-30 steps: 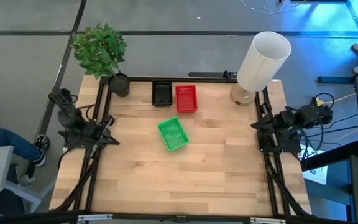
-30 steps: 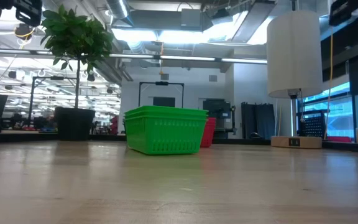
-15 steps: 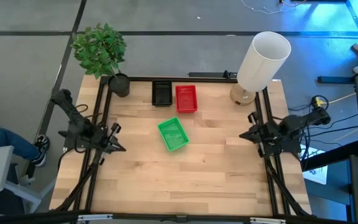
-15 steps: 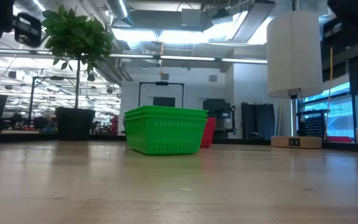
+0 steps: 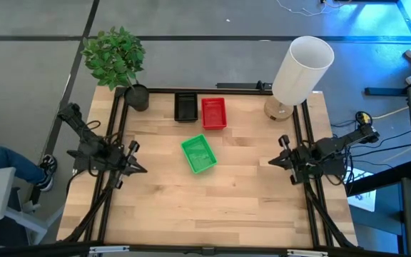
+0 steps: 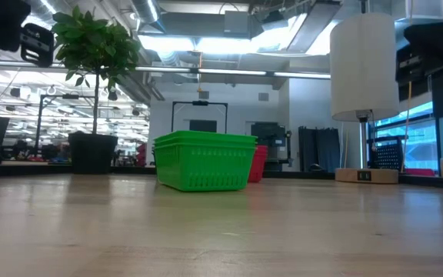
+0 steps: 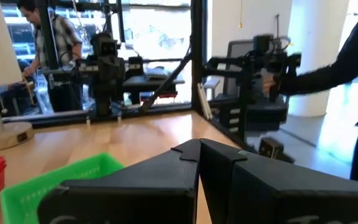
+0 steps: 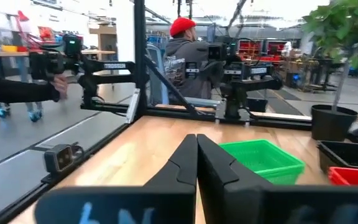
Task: Stack baskets by color
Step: Return to Home Position
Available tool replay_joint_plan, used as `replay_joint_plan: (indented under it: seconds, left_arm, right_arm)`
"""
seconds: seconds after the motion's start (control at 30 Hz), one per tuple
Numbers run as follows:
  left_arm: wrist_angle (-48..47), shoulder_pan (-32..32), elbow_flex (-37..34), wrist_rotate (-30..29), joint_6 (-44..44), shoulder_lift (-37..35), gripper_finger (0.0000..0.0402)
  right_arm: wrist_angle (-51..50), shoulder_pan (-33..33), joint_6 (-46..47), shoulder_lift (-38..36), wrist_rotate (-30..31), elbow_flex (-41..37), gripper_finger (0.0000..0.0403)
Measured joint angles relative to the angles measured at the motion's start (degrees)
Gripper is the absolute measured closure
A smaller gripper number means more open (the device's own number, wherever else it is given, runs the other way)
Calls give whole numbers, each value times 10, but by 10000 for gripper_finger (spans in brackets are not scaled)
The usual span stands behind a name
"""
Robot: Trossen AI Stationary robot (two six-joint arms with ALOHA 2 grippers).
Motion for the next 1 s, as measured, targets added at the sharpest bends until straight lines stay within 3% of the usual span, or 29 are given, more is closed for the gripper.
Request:
replay_joint_plan:
  seconds: [0.17,1.0]
  left_arm:
    - [-22,0,0,-10,0,0,401]
    - [-27,0,0,-8,0,1,401]
  right_arm:
    - [-22,0,-1,0,33,0,398]
    - [-20,0,-2,0,33,0,389]
